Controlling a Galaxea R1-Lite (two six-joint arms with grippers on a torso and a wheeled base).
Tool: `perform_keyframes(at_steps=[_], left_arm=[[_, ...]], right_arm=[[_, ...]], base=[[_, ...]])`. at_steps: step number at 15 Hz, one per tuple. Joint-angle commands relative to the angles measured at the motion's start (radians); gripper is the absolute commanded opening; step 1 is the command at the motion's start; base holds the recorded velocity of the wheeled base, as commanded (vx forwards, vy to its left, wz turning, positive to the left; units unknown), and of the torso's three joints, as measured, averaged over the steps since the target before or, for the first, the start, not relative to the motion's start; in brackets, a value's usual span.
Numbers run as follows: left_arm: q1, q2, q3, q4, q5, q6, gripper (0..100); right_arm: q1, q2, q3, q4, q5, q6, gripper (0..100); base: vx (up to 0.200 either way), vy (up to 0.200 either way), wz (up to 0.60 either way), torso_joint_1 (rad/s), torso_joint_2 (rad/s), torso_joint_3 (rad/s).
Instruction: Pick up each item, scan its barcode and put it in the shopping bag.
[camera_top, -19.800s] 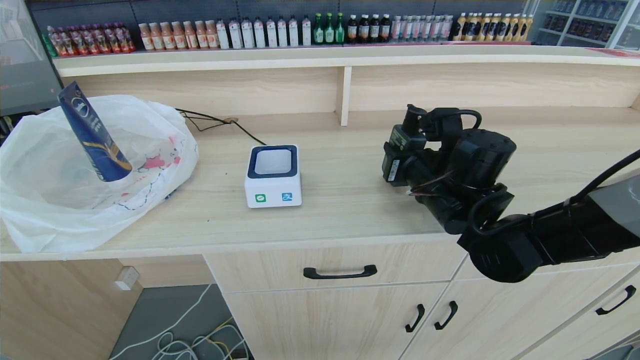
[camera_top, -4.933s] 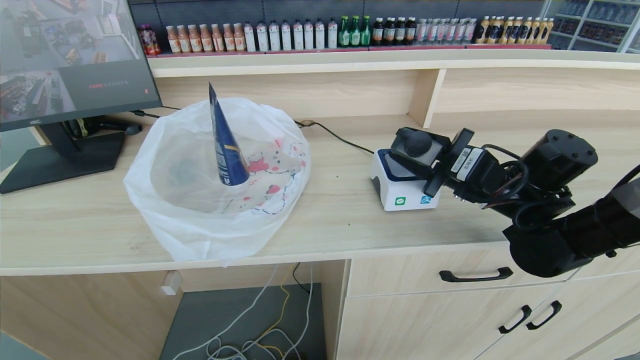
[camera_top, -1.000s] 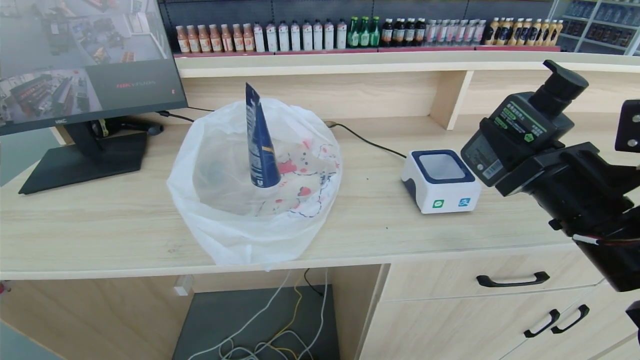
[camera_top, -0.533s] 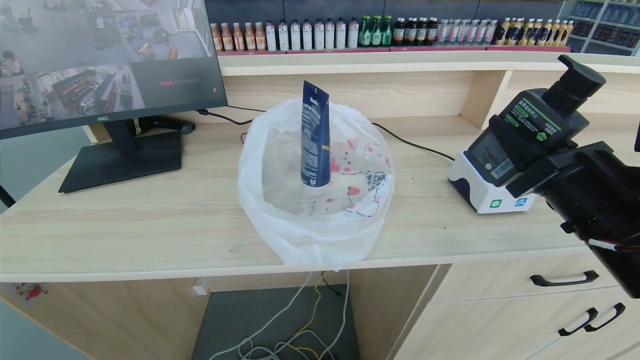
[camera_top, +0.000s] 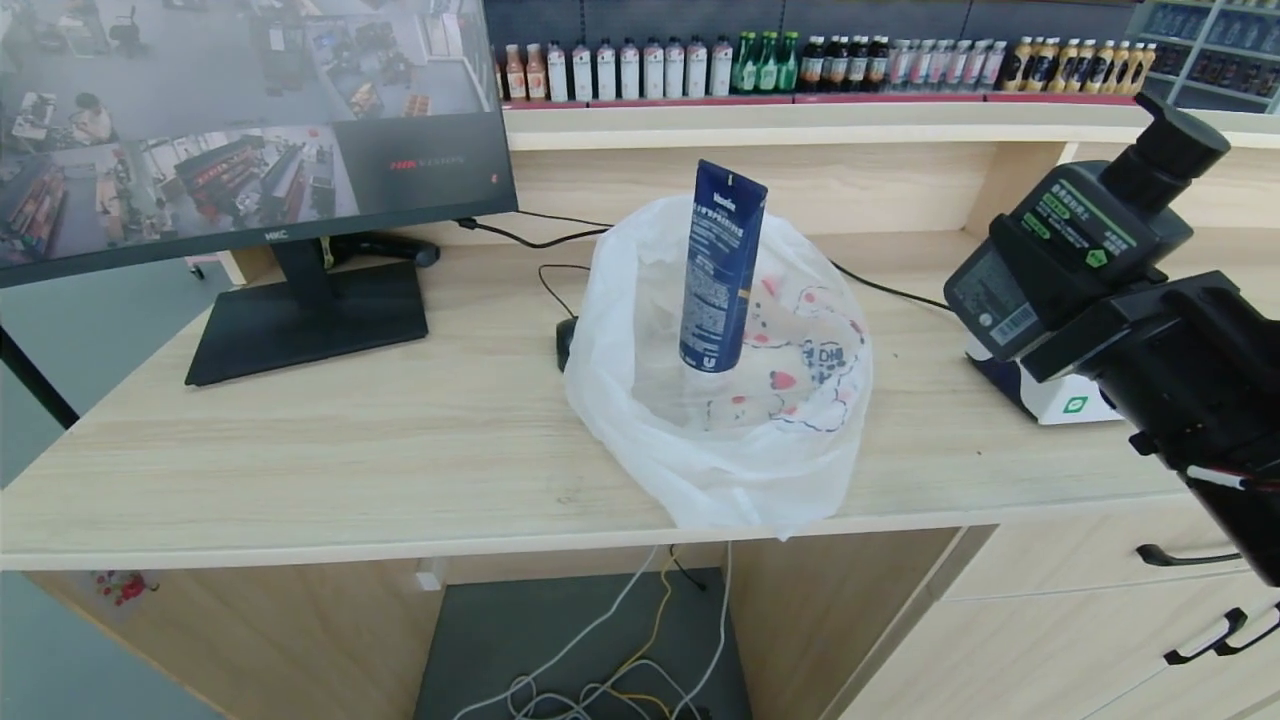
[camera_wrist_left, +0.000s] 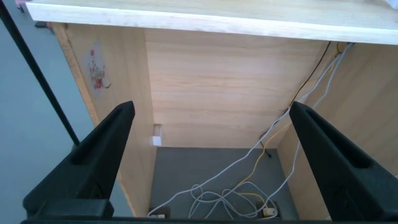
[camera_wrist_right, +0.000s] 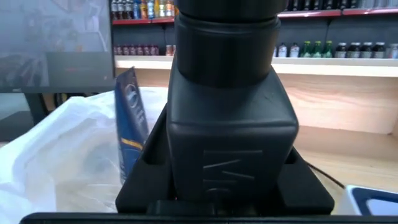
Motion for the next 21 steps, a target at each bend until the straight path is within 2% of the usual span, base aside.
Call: perform_keyframes(at_steps=[1,8,16,21], left_arm=[[0.000,0.000,0.000,0.000,0.000,0.000,100],[0.000,0.000,0.000,0.000,0.000,0.000,100],[0.000,0.000,0.000,0.000,0.000,0.000,100],[0.000,0.000,0.000,0.000,0.000,0.000,100]], right_arm=[[0.006,0.021,-0.031,-0.001,0.003,-0.001,0],[0.058,0.155,-0.186,-0.001,0.003,-0.002,0],[0.074,0.377,-0.373,-0.001,0.005,0.001,0],[0.066,0.512,-0.407,-0.001,0.003,-0.001,0]], base=[[0.000,0.000,0.00,0.000,0.00,0.000],[0.000,0.000,0.00,0.000,0.00,0.000],[0.000,0.000,0.00,0.000,0.00,0.000],[0.000,0.000,0.00,0.000,0.00,0.000]])
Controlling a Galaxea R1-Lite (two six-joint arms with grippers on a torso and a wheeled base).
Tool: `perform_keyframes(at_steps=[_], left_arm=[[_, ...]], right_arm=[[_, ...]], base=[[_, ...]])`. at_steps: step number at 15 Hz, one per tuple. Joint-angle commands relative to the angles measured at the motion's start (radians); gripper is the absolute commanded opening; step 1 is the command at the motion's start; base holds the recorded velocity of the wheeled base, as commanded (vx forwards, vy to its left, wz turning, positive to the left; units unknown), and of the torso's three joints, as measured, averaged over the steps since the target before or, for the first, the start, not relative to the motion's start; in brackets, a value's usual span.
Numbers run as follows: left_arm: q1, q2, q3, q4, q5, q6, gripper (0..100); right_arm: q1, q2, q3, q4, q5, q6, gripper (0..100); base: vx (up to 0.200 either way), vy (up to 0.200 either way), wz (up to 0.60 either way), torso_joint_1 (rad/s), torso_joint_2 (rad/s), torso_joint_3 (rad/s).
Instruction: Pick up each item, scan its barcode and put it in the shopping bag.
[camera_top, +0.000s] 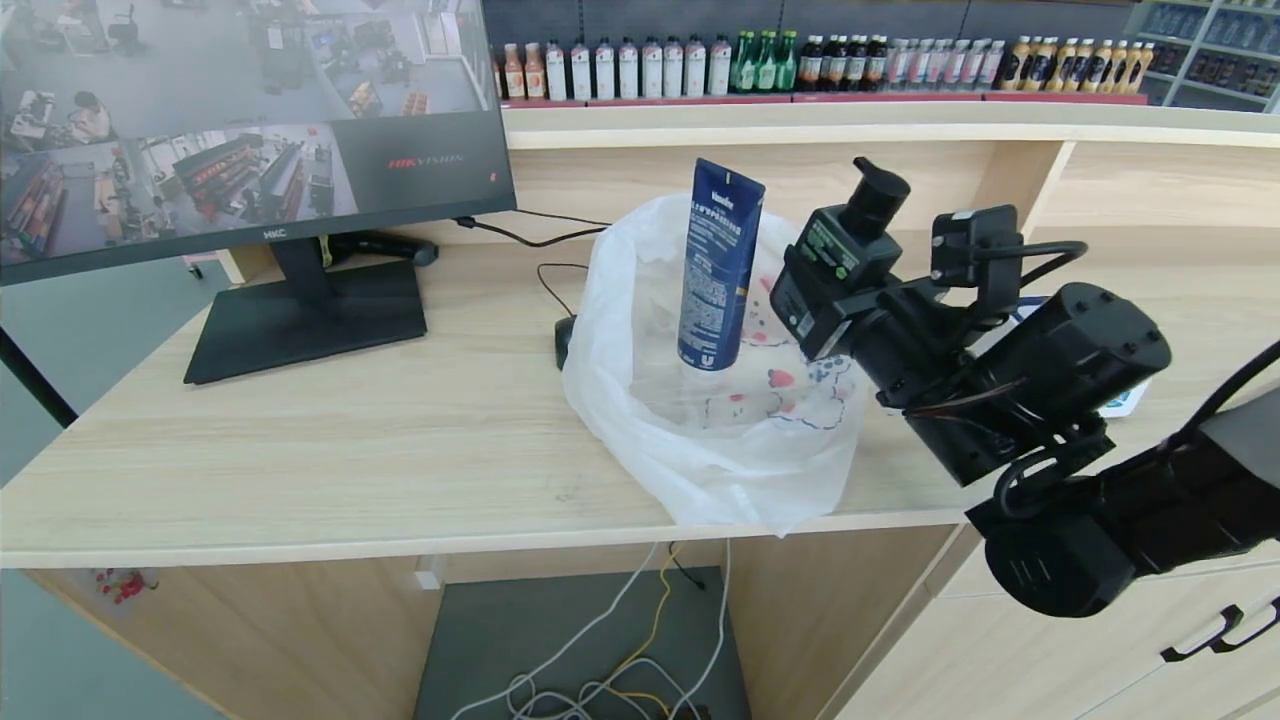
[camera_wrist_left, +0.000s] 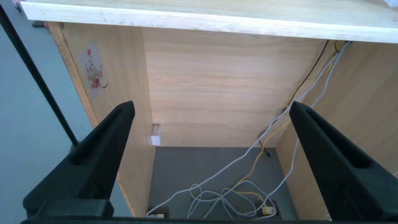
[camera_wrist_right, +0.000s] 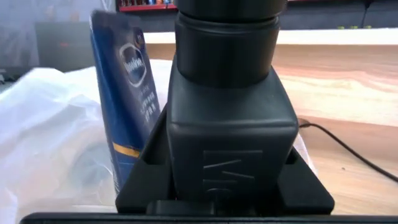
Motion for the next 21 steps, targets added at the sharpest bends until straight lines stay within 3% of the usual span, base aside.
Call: perform_keyframes(at_steps=[1,21], left_arm=[[0.000,0.000,0.000,0.000,0.000,0.000,100],[0.000,0.000,0.000,0.000,0.000,0.000,100]], right_arm=[[-0.007,0.084,-0.031,-0.002,0.000,-0.002,0],[-0.036,0.132,-0.001,-0.002,-0.003,-0.013,0]], base=[[0.000,0.000,0.00,0.000,0.00,0.000],[0.000,0.000,0.00,0.000,0.00,0.000]])
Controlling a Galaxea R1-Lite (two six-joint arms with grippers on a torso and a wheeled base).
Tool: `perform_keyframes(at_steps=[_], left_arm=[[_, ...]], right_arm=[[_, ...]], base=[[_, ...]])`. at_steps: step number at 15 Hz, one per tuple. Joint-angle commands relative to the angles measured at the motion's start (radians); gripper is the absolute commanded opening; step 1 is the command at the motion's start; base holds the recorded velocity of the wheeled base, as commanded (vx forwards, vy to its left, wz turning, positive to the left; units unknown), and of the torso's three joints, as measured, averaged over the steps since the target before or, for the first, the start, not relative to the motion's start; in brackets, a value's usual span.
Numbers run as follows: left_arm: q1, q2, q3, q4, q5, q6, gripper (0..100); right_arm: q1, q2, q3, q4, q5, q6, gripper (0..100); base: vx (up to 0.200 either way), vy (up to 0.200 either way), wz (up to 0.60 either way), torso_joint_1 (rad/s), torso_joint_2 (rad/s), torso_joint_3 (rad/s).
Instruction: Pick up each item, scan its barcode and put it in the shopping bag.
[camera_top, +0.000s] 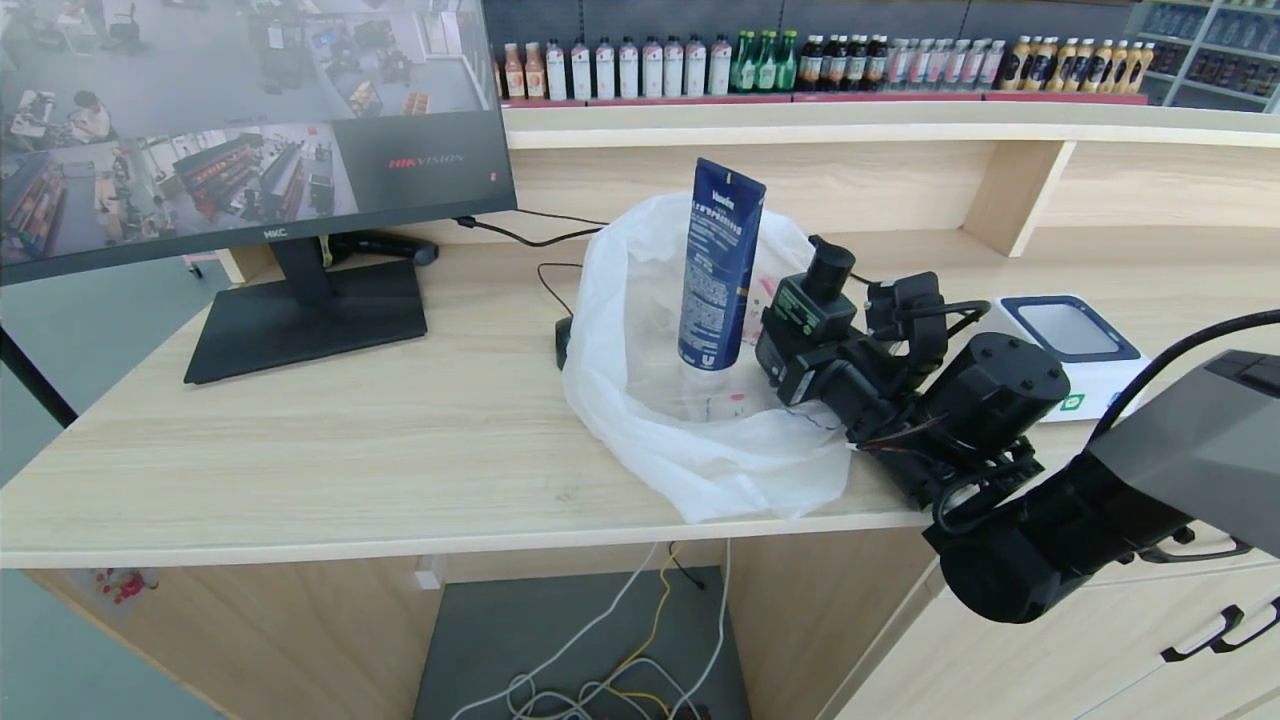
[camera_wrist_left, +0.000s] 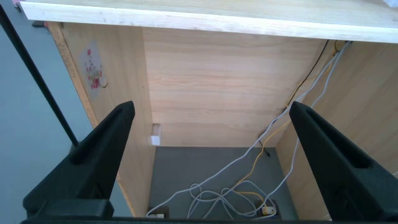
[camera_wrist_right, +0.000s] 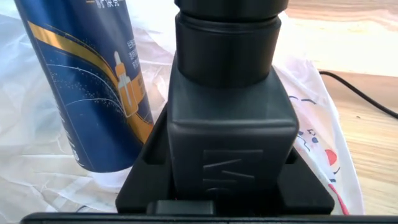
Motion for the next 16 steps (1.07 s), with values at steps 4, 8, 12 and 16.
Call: perform_keyframes(at_steps=[4,8,12,16], left_arm=[[-0.001,0.000,0.000,0.000,0.000,0.000,100],[0.000,0.000,0.000,0.000,0.000,0.000,100],[-0.001,0.000,0.000,0.000,0.000,0.000,100],[0.000,0.000,0.000,0.000,0.000,0.000,100]], right_arm=[[-0.006,0.000,0.013,0.000,0.000,0.002,0],[-0.006,-0.011,0.041,0.000,0.003,0.000,0],[-0.006,-0.020,0.053,0.000,0.003,0.003,0],[-0.006,-0.020,0.042,0.000,0.003,0.006,0]], base=[[0.000,0.000,0.00,0.000,0.00,0.000],[0.000,0.000,0.00,0.000,0.00,0.000],[0.000,0.000,0.00,0.000,0.00,0.000],[0.000,0.000,0.00,0.000,0.00,0.000]])
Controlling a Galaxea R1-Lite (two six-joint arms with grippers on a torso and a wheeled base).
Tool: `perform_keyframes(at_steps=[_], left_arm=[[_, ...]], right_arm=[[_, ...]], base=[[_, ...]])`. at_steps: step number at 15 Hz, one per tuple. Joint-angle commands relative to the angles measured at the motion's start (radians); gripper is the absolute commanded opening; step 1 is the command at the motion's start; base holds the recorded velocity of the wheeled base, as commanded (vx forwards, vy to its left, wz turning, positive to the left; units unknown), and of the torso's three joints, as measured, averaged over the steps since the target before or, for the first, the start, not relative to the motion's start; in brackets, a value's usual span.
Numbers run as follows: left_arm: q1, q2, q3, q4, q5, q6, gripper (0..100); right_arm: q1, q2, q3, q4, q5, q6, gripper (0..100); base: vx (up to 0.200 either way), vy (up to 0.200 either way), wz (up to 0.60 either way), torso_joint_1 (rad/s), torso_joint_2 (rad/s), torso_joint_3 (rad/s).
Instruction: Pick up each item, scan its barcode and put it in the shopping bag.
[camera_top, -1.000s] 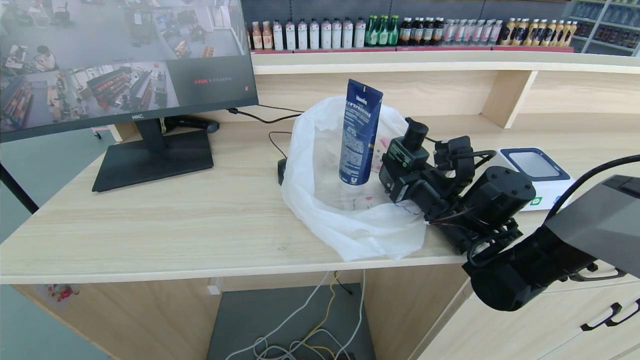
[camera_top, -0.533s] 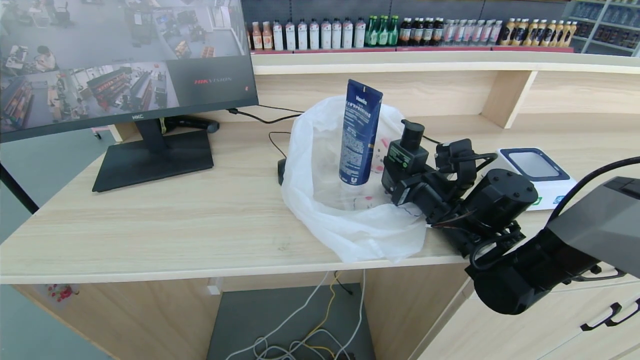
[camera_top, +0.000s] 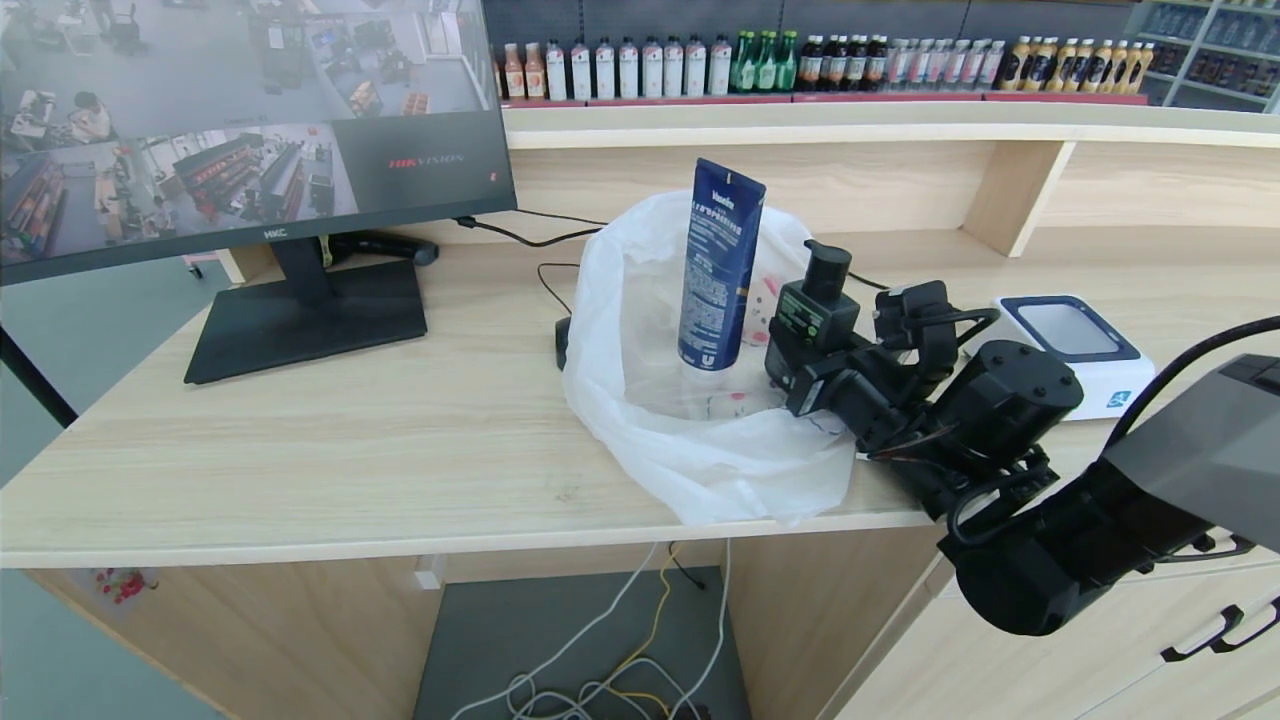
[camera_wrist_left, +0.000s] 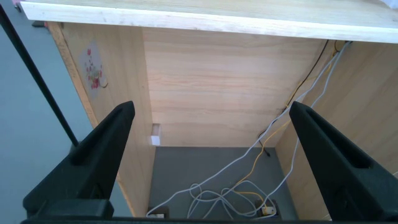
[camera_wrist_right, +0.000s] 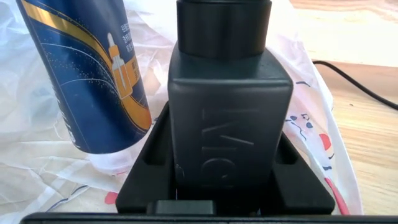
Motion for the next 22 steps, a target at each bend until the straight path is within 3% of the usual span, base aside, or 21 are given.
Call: perform_keyframes(at_steps=[1,7,18,22], left_arm=[[0.000,0.000,0.000,0.000,0.000,0.000,100],[0.000,0.000,0.000,0.000,0.000,0.000,100],[0.000,0.000,0.000,0.000,0.000,0.000,100],[-0.001,0.000,0.000,0.000,0.000,0.000,100]], right_arm=[[0.000,-0.002,-0.012,-0.003,0.000,0.002,100],[0.011,-0.076,0.011,-0.003,-0.003,0.029,100],[-0.014,-0.557,0.415,-0.003,-0.003,0.027,100],[-0.096,-0.817,0.677,-0.003,-0.003,0.022,100]], base=[[0.000,0.000,0.00,0.000,0.00,0.000],[0.000,0.000,0.00,0.000,0.00,0.000],[0.000,0.000,0.00,0.000,0.00,0.000],[0.000,0.000,0.00,0.000,0.00,0.000]])
